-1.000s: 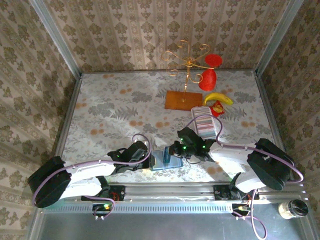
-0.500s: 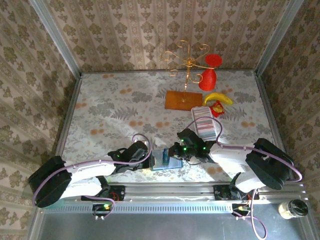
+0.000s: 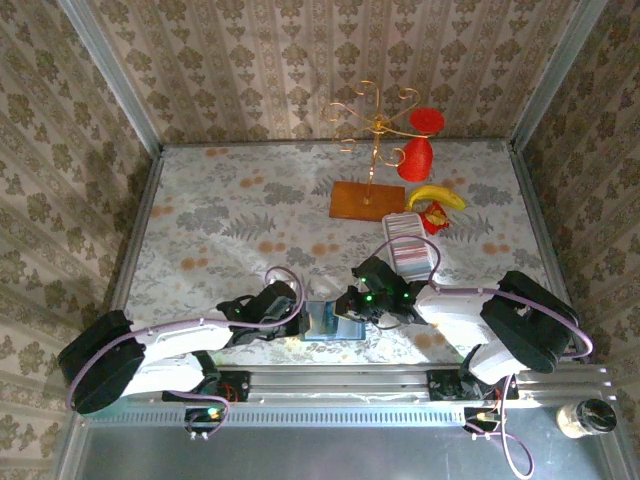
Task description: Put the credit cards into the card holder
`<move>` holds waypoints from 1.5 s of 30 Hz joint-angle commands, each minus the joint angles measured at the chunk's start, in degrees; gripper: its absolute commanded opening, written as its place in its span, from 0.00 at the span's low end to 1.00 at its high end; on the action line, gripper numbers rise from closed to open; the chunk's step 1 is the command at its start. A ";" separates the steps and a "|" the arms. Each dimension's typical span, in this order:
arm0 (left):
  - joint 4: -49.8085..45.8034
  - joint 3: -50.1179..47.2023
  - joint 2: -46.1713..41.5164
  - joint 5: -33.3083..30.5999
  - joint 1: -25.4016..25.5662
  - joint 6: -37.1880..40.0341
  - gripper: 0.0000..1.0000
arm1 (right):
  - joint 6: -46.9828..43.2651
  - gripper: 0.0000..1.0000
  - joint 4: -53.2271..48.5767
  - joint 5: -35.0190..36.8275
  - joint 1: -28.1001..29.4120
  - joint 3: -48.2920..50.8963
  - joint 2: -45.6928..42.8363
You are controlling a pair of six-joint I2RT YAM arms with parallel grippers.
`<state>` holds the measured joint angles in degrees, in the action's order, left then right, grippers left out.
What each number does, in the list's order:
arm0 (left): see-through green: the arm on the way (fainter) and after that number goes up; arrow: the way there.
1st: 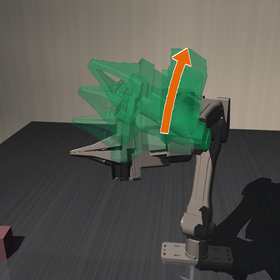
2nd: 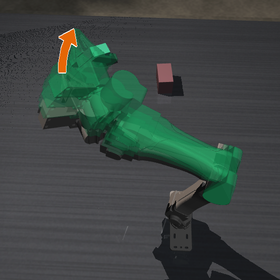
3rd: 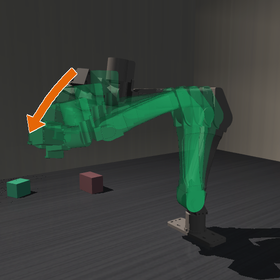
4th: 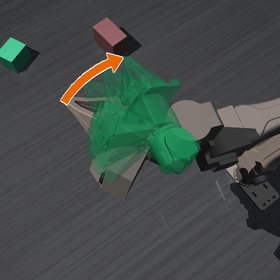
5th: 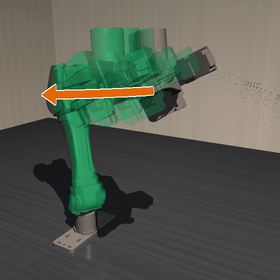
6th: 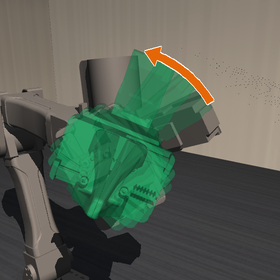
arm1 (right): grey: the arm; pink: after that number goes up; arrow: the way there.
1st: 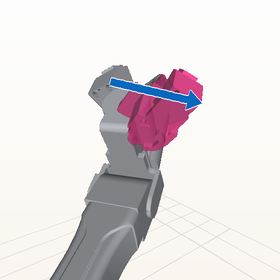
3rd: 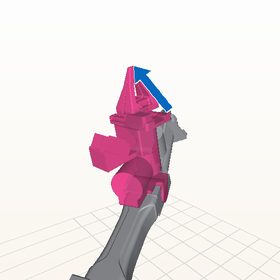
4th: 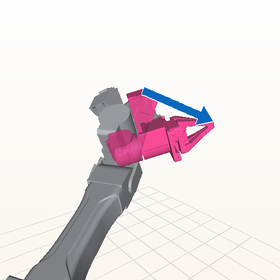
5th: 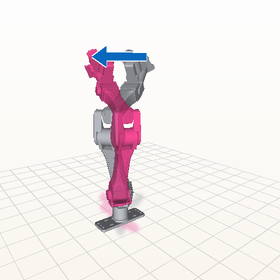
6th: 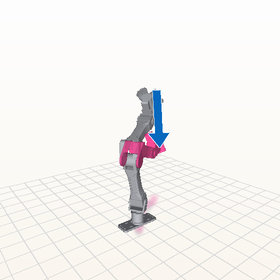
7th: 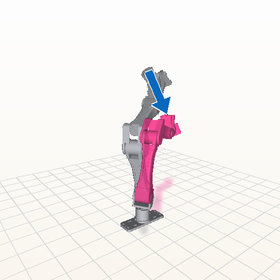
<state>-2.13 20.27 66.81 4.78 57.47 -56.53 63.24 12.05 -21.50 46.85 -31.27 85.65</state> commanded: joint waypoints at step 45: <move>0.64 1.48 2.52 -0.03 1.62 0.11 0.22 | -5.37 0.26 -18.76 3.87 -0.70 -3.80 -2.15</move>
<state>-0.71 21.15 68.69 4.75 58.54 -56.53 59.90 2.81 -22.48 45.67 -32.88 84.71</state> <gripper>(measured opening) 0.219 0.250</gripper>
